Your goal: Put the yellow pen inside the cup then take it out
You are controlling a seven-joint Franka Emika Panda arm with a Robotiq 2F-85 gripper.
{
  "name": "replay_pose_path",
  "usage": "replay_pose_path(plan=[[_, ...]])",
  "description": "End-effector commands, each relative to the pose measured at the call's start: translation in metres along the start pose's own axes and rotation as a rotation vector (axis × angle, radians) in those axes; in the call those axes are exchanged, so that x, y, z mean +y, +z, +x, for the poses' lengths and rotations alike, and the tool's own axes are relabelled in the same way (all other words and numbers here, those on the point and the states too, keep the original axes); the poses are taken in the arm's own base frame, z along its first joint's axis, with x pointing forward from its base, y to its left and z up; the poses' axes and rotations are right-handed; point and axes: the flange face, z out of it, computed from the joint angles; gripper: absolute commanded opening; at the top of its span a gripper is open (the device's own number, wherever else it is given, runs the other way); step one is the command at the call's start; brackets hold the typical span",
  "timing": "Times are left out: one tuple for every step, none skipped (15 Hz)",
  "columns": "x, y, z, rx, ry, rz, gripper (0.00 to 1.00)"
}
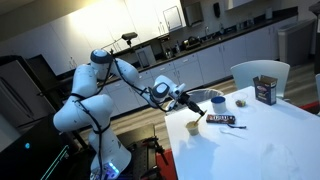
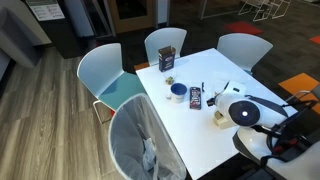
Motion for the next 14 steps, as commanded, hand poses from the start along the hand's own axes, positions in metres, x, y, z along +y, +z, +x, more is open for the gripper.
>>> replay_pose_path(plan=[[-0.003,-0.001,0.005,0.081,-0.013,0.009,0.04],[-0.006,0.000,0.006,0.101,-0.018,0.020,0.04],[-0.008,0.000,0.007,0.120,-0.021,0.035,0.04],[-0.011,0.001,0.007,0.132,-0.024,0.049,0.04],[-0.013,-0.001,0.006,0.139,-0.028,0.070,0.04],[-0.016,-0.002,0.005,0.145,-0.036,0.086,0.04],[-0.018,-0.004,0.003,0.142,-0.048,0.108,0.04],[-0.021,-0.006,0.002,0.144,-0.065,0.128,0.04],[-0.023,-0.009,-0.001,0.141,-0.085,0.146,0.04],[-0.025,-0.010,-0.004,0.140,-0.108,0.160,0.04],[-0.025,-0.011,-0.007,0.136,-0.131,0.168,0.04],[-0.025,-0.011,-0.009,0.132,-0.148,0.166,0.04],[-0.024,-0.011,-0.012,0.127,-0.162,0.165,0.04],[-0.022,-0.010,-0.013,0.125,-0.173,0.156,0.04]])
